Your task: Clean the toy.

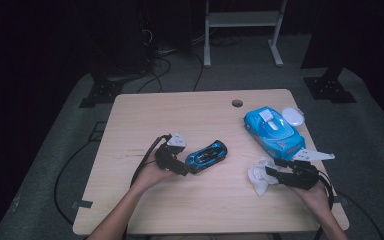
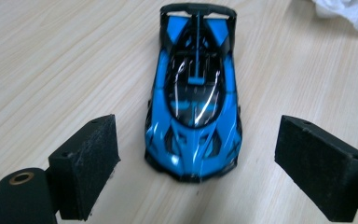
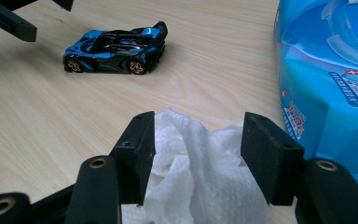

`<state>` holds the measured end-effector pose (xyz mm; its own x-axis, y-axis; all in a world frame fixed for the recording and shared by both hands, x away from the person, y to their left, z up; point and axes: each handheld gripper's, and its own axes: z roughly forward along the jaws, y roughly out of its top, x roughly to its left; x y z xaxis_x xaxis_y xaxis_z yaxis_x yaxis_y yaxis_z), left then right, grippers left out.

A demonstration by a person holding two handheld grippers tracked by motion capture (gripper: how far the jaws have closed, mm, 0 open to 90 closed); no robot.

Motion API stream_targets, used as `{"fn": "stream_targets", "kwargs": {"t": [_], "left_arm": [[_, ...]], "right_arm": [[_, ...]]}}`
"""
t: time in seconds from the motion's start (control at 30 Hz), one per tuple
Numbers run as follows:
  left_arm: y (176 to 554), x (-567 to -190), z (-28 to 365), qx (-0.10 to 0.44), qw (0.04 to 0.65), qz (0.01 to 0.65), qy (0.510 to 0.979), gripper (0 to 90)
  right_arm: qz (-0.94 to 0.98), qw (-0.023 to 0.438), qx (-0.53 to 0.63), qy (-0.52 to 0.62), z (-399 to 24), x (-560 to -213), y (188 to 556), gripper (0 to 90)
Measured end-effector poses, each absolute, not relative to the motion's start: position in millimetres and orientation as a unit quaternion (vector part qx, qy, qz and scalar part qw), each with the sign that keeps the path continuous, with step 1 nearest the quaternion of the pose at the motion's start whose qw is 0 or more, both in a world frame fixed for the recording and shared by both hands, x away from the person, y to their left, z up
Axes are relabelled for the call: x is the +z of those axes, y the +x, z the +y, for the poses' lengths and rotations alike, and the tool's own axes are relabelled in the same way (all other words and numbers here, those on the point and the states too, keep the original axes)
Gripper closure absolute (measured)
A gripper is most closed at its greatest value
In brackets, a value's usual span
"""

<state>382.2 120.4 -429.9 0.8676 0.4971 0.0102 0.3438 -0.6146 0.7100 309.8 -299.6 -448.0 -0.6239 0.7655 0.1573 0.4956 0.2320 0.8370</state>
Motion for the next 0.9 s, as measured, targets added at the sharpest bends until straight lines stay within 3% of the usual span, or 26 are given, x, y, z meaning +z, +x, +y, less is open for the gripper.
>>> {"fn": "stream_targets", "kwargs": {"t": [0.9], "left_arm": [[350.1, -436.8, 158.0, 0.104, 0.381, 0.259, 0.881, 10.9]], "right_arm": [[0.775, 0.143, 0.462, 0.407, -297.8, -449.8, 308.2, 42.5]]}}
